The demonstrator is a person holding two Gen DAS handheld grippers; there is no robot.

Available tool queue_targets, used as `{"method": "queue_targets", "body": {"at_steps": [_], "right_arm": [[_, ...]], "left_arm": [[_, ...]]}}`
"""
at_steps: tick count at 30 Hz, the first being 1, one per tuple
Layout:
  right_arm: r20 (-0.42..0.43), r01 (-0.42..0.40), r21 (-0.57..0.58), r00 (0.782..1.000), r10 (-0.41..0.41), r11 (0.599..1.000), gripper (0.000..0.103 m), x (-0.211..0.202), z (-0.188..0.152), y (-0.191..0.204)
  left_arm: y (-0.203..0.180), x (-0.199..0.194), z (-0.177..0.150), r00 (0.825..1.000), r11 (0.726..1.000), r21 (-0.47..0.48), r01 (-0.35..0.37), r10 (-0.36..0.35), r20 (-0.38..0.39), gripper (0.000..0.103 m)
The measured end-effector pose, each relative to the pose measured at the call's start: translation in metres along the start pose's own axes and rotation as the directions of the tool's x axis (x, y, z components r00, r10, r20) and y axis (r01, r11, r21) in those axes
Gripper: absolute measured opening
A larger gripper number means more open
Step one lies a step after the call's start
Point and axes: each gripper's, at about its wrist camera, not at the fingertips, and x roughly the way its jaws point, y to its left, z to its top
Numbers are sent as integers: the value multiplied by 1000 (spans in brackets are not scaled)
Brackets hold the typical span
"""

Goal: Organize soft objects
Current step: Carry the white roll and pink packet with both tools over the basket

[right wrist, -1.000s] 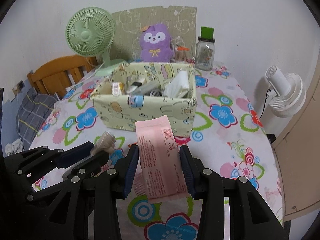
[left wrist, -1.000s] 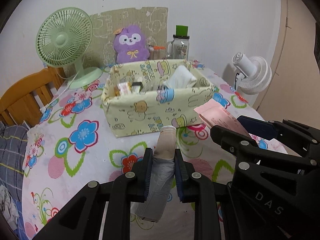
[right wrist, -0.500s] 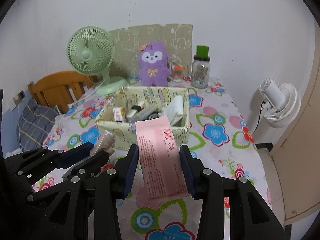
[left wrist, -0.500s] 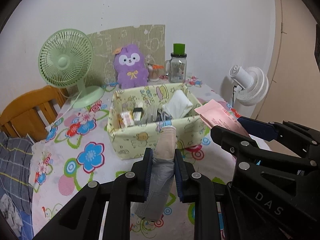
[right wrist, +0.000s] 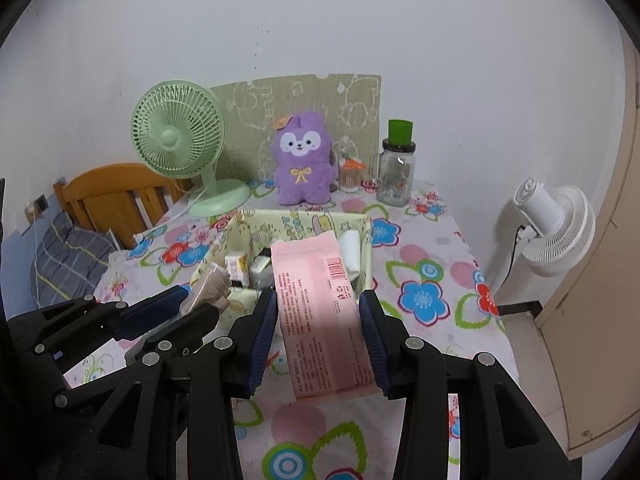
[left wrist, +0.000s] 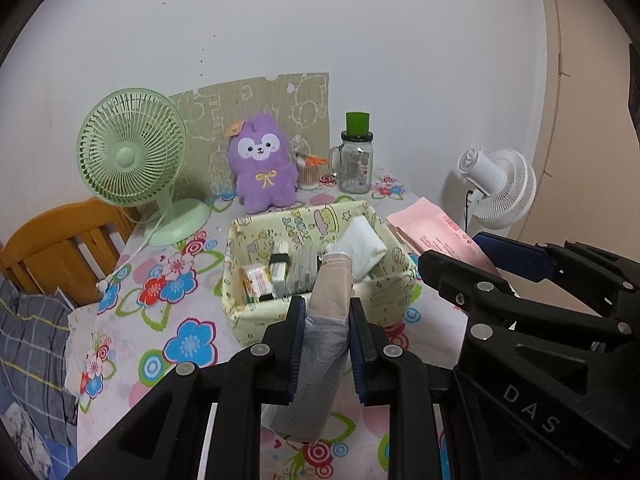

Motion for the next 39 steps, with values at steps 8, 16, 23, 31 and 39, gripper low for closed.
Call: {"method": "queue_targets", "body": {"at_steps": [8, 16, 23, 31, 39], "right_arm": [[5, 0, 7, 1000, 0, 1000, 46, 13, 13, 0], [11, -1, 19, 1000, 1, 1000, 46, 26, 24, -1], [12, -7, 32, 1000, 6, 999, 46, 39, 32, -3], [-3, -9, 44, 1000, 9, 999, 46, 58, 39, -6], [-31, -13, 66, 999, 15, 998, 46, 81, 44, -10]], "left_arm": [[8, 12, 10, 1000, 1000, -8, -7, 7, 6, 20], [14, 21, 20, 1000, 1000, -8, -12, 13, 13, 20], [21, 36, 33, 1000, 1000, -7, -20, 20, 11, 20], [24, 55, 40, 1000, 1000, -10, -22, 22, -7, 20], [31, 77, 44, 999, 1000, -30, -10, 9, -36, 20]]}}
